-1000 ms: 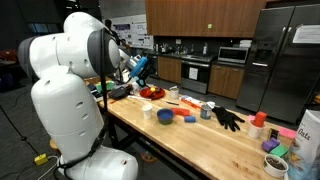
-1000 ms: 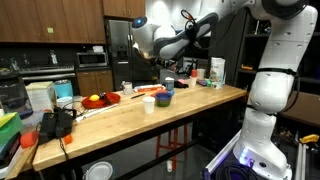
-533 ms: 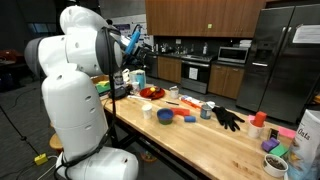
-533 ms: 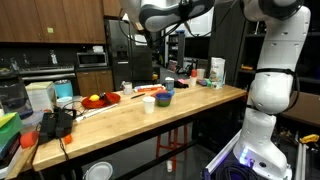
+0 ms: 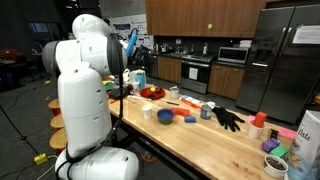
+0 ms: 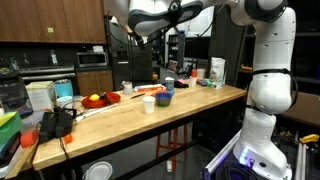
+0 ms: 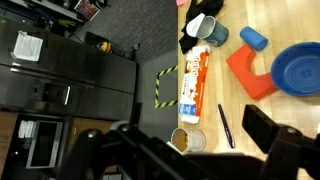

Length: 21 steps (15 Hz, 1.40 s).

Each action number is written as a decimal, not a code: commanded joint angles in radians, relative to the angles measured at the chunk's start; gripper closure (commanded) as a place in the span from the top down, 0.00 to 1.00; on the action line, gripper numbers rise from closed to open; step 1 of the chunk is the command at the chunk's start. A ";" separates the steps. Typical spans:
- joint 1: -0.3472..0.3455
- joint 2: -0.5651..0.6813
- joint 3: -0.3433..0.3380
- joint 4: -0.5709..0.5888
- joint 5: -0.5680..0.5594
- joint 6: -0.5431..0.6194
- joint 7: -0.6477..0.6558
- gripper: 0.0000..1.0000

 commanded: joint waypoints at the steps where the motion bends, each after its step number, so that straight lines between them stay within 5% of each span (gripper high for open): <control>1: 0.013 0.063 -0.010 0.070 -0.023 0.007 -0.015 1.00; 9: 0.006 0.087 -0.038 0.093 0.002 -0.038 -0.011 1.00; 18: 0.132 0.394 -0.040 0.413 -0.297 0.323 -0.241 1.00; 21: 0.179 0.458 -0.017 0.498 -0.344 0.349 -0.319 1.00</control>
